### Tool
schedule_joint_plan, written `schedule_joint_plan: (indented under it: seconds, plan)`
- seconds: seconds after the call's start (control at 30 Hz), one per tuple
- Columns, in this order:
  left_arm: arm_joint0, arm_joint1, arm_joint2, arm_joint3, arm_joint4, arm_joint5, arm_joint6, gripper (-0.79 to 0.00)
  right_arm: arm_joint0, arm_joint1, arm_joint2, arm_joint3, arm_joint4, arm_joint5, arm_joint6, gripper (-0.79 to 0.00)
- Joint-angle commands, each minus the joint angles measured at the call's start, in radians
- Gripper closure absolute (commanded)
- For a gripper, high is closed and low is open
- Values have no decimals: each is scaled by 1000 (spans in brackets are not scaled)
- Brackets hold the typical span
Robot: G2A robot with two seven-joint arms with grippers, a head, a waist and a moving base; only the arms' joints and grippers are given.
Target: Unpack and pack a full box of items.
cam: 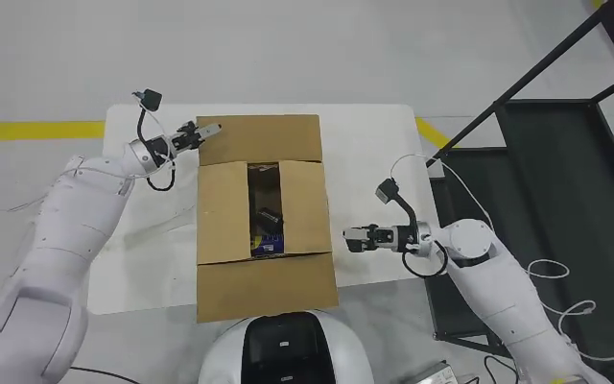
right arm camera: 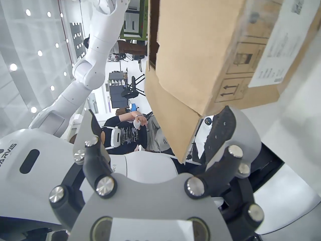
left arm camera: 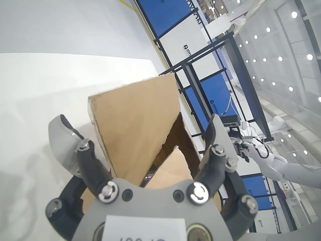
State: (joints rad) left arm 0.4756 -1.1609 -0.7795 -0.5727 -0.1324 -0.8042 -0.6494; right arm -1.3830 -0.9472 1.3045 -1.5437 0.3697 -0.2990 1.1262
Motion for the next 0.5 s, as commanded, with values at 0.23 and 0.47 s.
schedule_joint_plan:
  seconds: [0.23,0.47]
  plan:
    - [-55,-62,30,112,-11,-47,35,-785,-59,-3,-34,23,17,40,-9,-785]
    - [-76,-75,5,162,-86,-135,-26,-785,-52,-17,-110,12,81,51,37,-785]
